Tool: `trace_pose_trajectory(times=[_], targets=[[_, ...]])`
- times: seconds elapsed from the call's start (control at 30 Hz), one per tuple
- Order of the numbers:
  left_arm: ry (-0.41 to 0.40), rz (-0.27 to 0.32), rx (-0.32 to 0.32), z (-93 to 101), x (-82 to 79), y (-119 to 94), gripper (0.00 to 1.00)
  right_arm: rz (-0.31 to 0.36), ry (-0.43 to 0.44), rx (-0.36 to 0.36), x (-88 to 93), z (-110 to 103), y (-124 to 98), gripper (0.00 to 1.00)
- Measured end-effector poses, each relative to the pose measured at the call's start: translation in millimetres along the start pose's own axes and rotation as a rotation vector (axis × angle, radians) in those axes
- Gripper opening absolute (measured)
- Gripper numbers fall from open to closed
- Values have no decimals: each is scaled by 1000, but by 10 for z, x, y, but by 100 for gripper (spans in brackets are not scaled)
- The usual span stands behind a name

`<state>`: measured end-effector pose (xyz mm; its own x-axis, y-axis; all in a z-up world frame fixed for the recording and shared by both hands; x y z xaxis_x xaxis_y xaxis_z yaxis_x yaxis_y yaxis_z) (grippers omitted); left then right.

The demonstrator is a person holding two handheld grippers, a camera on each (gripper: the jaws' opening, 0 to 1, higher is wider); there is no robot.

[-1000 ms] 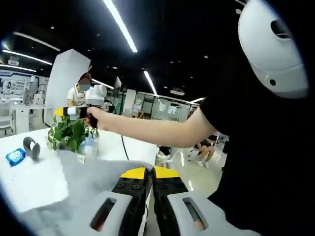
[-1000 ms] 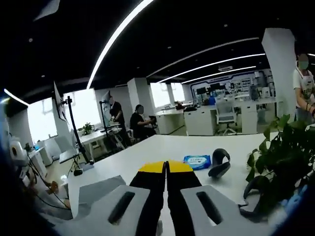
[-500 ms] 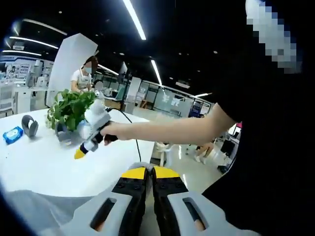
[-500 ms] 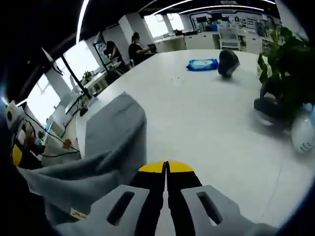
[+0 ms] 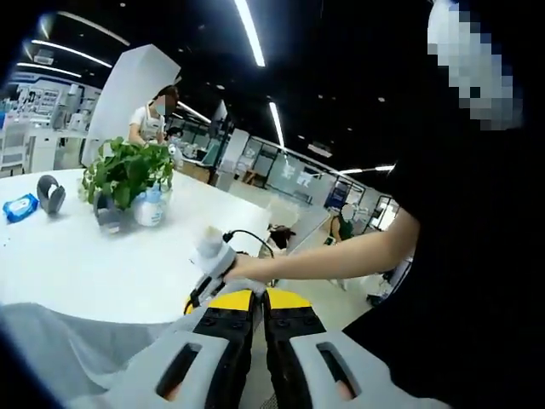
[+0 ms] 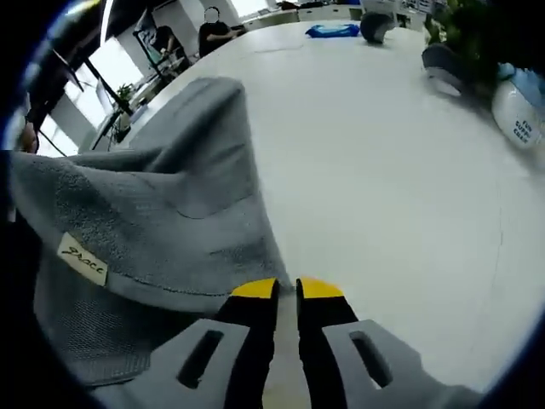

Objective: Fold the towel on the table until its edges align and the towel forms a compact rectangular stack.

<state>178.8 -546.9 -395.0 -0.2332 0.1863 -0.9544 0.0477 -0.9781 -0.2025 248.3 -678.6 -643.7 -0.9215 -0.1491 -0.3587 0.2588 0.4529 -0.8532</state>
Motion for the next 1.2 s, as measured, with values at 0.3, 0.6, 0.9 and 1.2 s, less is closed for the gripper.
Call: trace_pose_trajectory(times=[0.3, 0.6, 0.9, 1.2], targets=[[9, -5, -7, 28, 30, -6, 4, -4, -110, 104, 43, 99, 127, 5], [20, 0, 1, 95, -49, -44, 4, 187, -119, 143, -413, 91, -264, 2], [124, 76, 33, 259, -345, -21, 4, 576, -83, 119, -1476, 90, -1255, 2], [199, 170, 73, 358, -685, 50, 4, 773, -82, 77, -2184, 62, -1892, 1]])
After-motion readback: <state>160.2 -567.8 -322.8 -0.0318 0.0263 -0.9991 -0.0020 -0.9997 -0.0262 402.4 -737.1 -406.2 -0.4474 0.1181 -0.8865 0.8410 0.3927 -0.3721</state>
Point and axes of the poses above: the point that each gripper's makers call its tool centre point, and the gripper's own axes: y roughly forward along the fingers, z roughly to its right, x roughly out of its underside, the point moved 1 cm from there along -y, roughly backward along the fingers, and after that the axes turned 9 degrees about y, right-handed, at the moved point
